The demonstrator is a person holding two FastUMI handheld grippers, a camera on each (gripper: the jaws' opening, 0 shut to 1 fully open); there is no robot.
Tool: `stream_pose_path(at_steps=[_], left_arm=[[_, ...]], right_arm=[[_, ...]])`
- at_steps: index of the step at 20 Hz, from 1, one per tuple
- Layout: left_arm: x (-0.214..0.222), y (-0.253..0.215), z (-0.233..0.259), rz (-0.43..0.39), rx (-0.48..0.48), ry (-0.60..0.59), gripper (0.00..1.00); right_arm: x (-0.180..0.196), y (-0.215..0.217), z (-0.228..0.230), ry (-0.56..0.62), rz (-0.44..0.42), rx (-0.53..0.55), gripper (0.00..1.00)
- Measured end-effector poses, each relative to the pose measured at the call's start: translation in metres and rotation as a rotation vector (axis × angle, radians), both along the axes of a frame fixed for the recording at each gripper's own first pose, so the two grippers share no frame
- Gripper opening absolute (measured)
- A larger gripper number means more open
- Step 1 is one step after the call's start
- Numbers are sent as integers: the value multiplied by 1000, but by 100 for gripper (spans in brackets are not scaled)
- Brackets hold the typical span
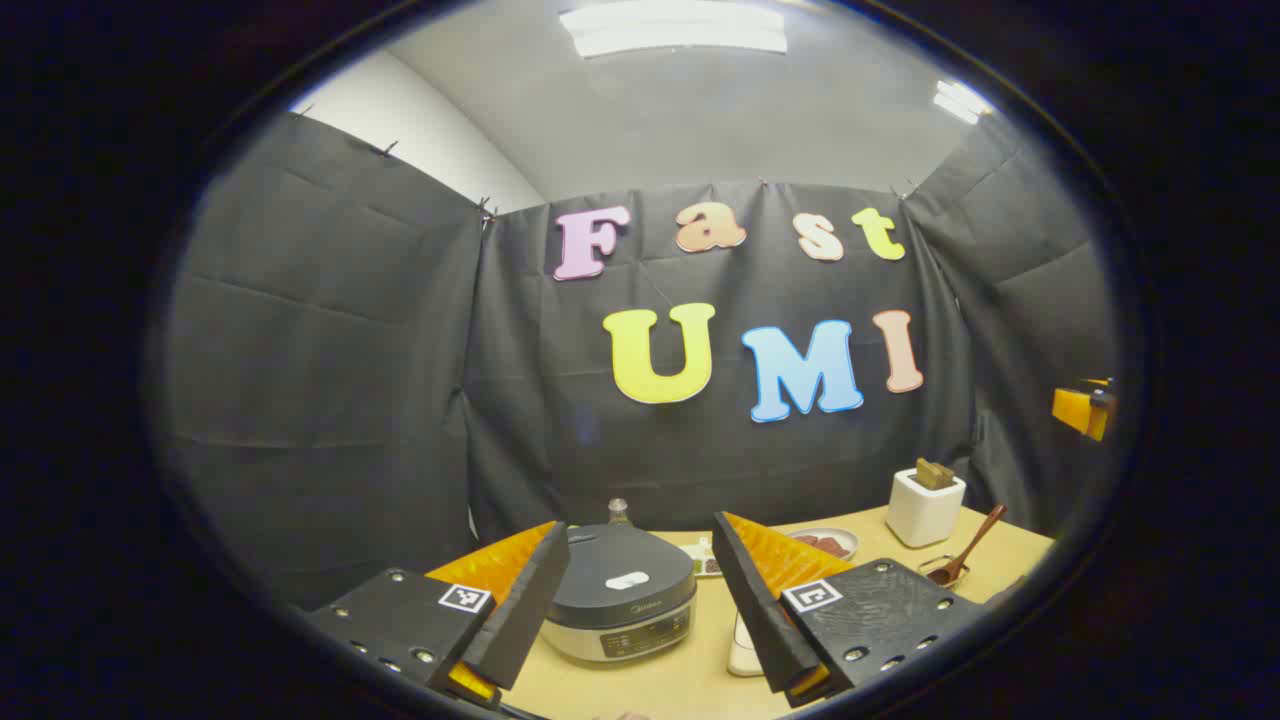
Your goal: Close the left gripper, press the button to open the rice cooker; take a wooden spoon from the chopstick holder with the right hand, scoop a spoonful of rice and pour it into the rice cooker, then put the wooden spoon back into the chopstick holder.
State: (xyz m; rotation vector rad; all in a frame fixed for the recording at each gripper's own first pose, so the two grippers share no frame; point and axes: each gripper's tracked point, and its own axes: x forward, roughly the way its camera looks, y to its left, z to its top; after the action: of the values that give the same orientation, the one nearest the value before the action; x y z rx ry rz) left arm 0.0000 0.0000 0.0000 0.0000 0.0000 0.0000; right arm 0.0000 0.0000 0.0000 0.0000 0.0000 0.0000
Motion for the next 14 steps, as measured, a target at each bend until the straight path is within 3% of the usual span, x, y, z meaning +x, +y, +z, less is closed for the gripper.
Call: stream_pose_path(at_steps=[14], left_arm=[[-5,-9,3,12,9,2,88]], right_arm=[[6,-4,-2,8,24,-23,97]])
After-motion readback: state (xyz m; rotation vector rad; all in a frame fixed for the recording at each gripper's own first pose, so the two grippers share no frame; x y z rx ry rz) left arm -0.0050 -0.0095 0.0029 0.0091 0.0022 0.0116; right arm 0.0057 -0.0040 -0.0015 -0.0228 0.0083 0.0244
